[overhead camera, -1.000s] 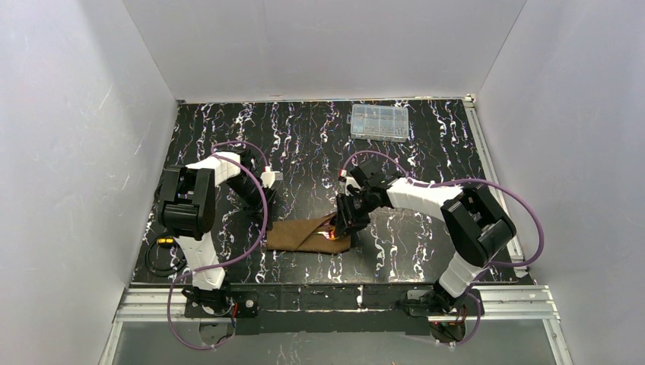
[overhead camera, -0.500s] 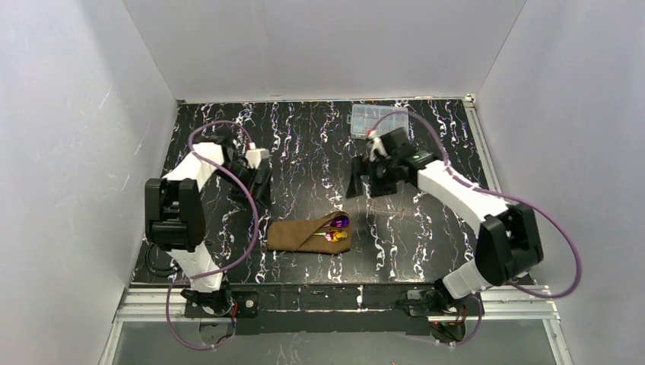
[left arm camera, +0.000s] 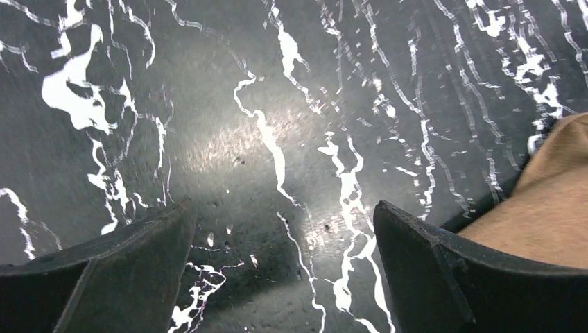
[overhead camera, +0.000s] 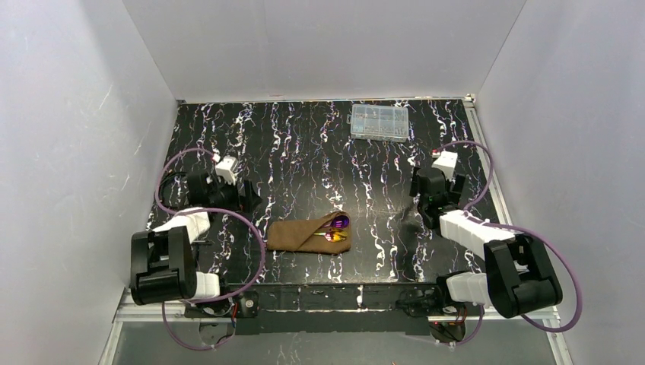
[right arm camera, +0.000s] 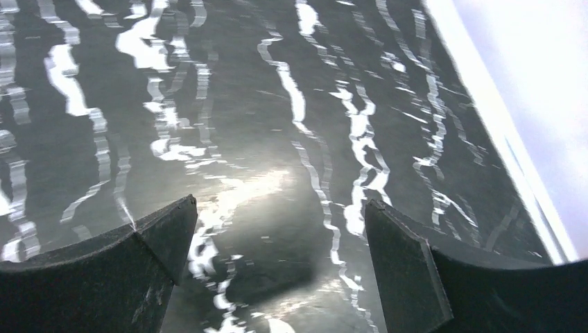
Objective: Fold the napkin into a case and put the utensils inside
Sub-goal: Reset both arms
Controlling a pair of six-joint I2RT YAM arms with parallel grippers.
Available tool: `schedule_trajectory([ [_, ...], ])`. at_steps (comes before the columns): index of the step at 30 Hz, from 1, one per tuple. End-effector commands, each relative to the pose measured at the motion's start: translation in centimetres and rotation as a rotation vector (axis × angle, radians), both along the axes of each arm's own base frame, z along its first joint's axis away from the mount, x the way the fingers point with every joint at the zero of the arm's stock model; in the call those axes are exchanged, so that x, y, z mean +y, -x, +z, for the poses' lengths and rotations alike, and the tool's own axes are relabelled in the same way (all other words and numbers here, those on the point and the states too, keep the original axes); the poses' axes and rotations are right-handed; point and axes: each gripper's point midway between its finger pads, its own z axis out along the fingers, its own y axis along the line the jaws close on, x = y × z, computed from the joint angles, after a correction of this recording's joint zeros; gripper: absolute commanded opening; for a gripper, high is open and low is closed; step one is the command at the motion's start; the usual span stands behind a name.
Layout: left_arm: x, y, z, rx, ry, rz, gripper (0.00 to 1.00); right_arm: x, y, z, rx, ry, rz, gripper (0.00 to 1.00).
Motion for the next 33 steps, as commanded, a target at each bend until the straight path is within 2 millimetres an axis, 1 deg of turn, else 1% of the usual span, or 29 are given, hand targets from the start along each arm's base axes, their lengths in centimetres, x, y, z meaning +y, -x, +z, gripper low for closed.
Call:
schedule_trajectory([
  [1,0.9,-4.0,2.7,-0.349,-0.018,0.071,0.99,-5.1,-1.2,4.6,-0.291,0.064,-0.272,0.99],
  [2,1.1,-4.2,2.3,-0.344,-0.021,0.081,0.98,-5.9,-0.9,4.2,-0.289,0.071,-0.304,0.99],
  [4,1.5,-4.4,2.1,-0.355,-0.028,0.110,0.98,-6.4,-1.0,3.3,-0.282,0.064,-0.326,0.99],
  [6,1.7,-4.4,1.9,-0.362,-0.032,0.124,0.98,-6.3,-1.4,2.4,-0.271,0.062,-0.313,0.99],
  [8,2.1,-4.5,0.9,-0.356,-0.033,0.162,0.98,-6.2,-1.9,1.6,-0.242,0.098,-0.279,0.99],
  [9,2.3,-4.7,1.1,-0.383,-0.031,0.180,0.98,-6.2,-2.1,1.2,-0.236,0.104,-0.276,0.99],
  [12,2.4,-4.4,1.0,-0.402,-0.070,0.194,0.99,-6.5,-2.3,0.1,-0.228,0.098,-0.265,0.99],
  [13,2.9,-4.3,0.8,-0.412,-0.082,0.227,0.98,-6.3,-2.2,-0.5,-0.222,0.098,-0.245,0.99],
  [14,3.0,-4.2,0.8,-0.458,-0.079,0.238,0.99,-6.1,-2.1,-1.1,-0.220,0.096,-0.219,0.99],
  [15,2.9,-3.9,1.1,-0.524,-0.071,0.246,0.98,-5.7,-2.2,-0.9,-0.260,0.082,-0.190,0.99],
  [16,2.8,-3.2,1.2,-0.535,-0.070,0.243,0.98,-5.2,-2.3,-0.9,-0.278,0.078,-0.146,0.99],
  [17,2.7,-2.7,0.7,-0.513,-0.088,0.231,0.98,-4.2,-2.5,-1.0,-0.287,0.079,-0.070,0.99],
  [18,2.7,-2.9,0.7,-0.507,-0.087,0.233,0.99,-2.7,-2.8,-1.3,-0.288,0.074,0.042,0.99],
  [19,2.8,-3.6,0.8,-0.504,-0.079,0.242,0.98,-1.5,-2.9,-1.7,-0.289,0.075,0.138,0.99],
  [20,2.9,-4.3,0.7,-0.474,-0.074,0.246,0.99,-1.0,-3.1,-1.8,-0.301,0.087,0.187,0.99],
  [21,2.9,-4.5,0.2,-0.416,-0.086,0.237,0.98,-1.0,-3.3,-1.8,-0.304,0.086,0.189,0.99],
  [23,2.7,-4.3,0.1,-0.426,-0.097,0.242,0.99,-1.6,-3.9,-2.7,-0.250,0.051,0.174,0.99],
  [25,2.7,-4.3,0.2,-0.432,-0.098,0.241,0.99,-1.7,-4.2,-2.9,-0.237,0.023,0.188,0.99],
  [33,2.7,-4.4,0.2,-0.430,-0.096,0.242,0.98,-1.8,-4.0,-2.4,-0.273,0.028,0.191,0.99],
])
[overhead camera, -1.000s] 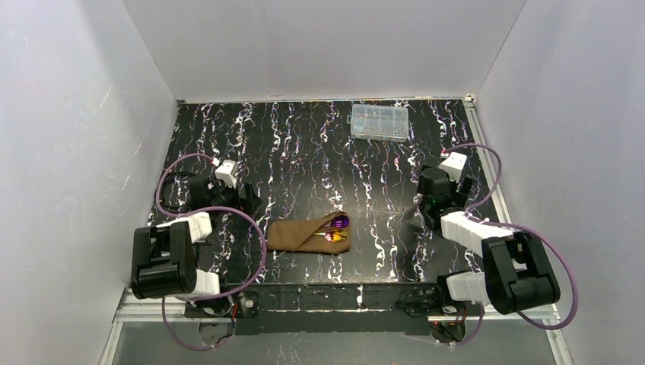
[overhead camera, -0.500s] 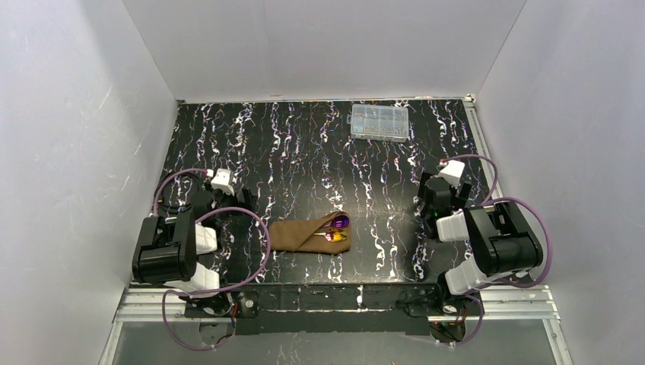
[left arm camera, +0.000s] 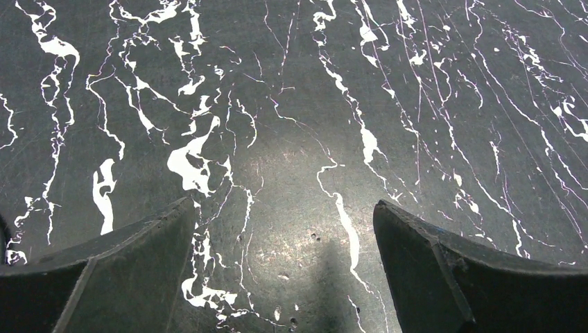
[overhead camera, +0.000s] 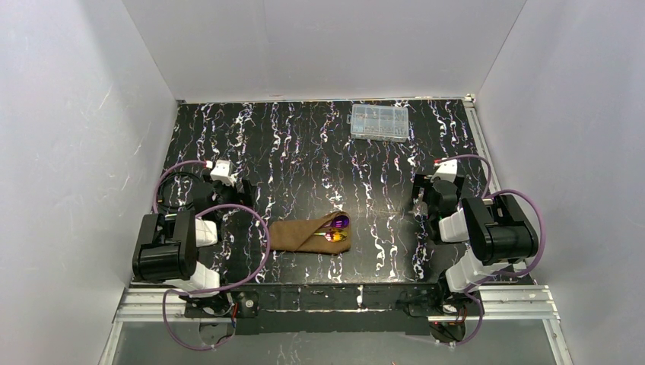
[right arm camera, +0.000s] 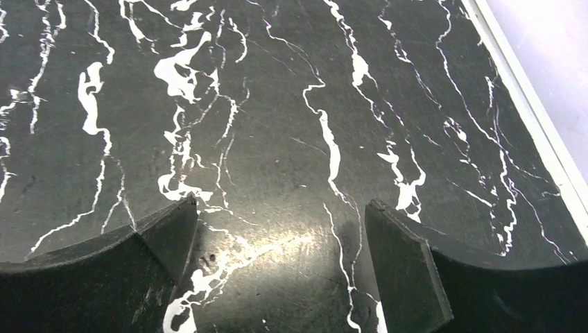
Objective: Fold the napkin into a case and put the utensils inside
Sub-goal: Reset both arms
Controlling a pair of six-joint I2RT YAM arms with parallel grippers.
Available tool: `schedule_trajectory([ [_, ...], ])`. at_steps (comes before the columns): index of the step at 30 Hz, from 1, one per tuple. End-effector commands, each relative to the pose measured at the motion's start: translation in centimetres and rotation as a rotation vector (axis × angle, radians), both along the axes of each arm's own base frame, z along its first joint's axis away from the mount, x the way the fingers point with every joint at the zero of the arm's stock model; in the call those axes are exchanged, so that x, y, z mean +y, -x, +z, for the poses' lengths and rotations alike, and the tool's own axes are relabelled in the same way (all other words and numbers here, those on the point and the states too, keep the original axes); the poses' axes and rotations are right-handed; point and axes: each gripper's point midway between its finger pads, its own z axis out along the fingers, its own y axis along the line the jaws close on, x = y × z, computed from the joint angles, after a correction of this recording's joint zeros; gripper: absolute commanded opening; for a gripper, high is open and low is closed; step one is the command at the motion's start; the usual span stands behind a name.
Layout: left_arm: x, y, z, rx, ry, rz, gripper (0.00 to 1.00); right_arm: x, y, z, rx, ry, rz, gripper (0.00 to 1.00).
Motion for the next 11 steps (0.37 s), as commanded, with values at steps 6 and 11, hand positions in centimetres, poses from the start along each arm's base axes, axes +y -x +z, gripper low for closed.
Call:
schedule_trajectory([
  [6,0.27,-0.56,0.85,-0.029,-0.018,0.012,0.98,0.55,-1.13,2.03,-0.086,0.001,0.035,0.99],
  [11,0.23,-0.41,0.81,-0.025,-0.019,0.011,0.98,0.52,-1.13,2.01,-0.085,0.001,0.033,0.99],
])
